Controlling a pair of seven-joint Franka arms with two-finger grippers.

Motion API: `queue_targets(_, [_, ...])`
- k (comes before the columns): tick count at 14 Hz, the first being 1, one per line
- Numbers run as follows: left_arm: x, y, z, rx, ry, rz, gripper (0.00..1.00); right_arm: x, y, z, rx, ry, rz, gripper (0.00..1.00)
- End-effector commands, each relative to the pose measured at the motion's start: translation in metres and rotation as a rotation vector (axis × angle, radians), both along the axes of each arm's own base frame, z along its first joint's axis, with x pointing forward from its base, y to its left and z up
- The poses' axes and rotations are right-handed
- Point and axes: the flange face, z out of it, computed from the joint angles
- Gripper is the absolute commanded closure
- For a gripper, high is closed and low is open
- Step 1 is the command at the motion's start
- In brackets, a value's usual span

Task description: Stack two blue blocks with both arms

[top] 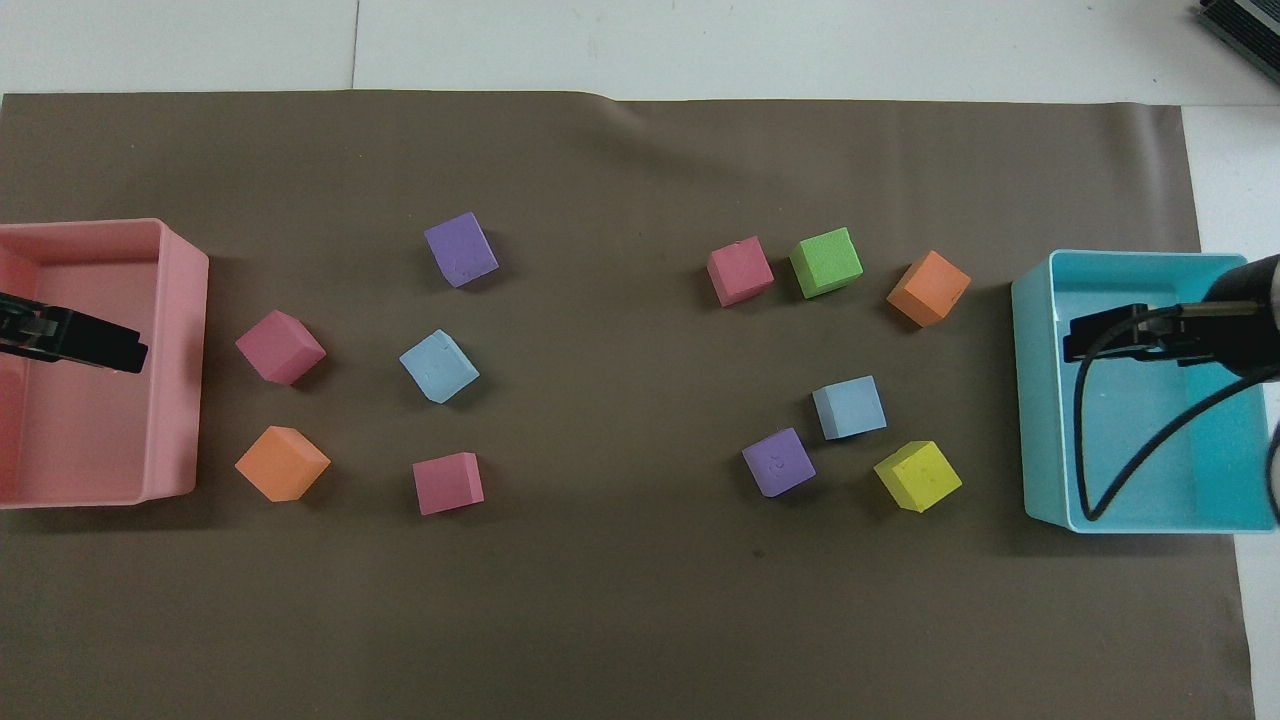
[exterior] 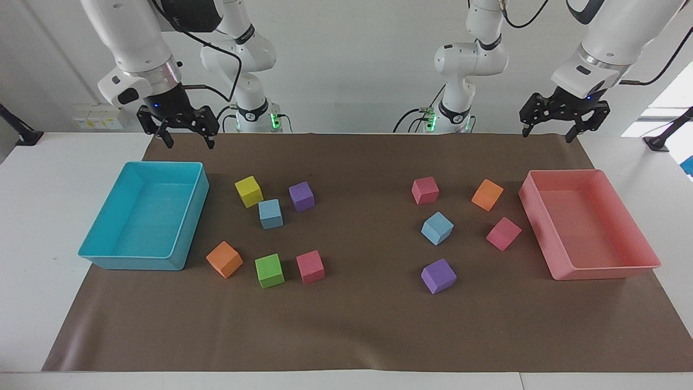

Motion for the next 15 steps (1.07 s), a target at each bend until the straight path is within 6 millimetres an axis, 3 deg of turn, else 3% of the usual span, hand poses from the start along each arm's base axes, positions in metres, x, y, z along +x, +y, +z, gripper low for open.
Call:
queue_targets(1, [-0.006,0.001,0.0,-0.011,0.01,-0.01,0.0,0.021,0.029,-0.056,0.006,0.022,0.021,0.0])
queue_targets(3, [-0.006,0.001,0.0,-0.011,0.01,-0.01,0.0,0.032,0.057,-0.095,-0.003,0.052,0.047,0.0])
queue_targets(6, [-0.006,0.001,0.0,-0.011,0.008,-0.01,0.0,0.03,0.086,-0.151,0.001,-0.006,0.095,0.0])
queue_targets(11, [-0.006,0.001,0.0,-0.011,0.008,-0.01,0.0,0.018,0.107,-0.227,-0.009,0.013,0.227,0.0])
queue_targets(15, [-0.006,0.001,0.0,-0.011,0.008,-0.01,0.0,0.016,0.106,-0.265,-0.017,0.026,0.296,0.0])
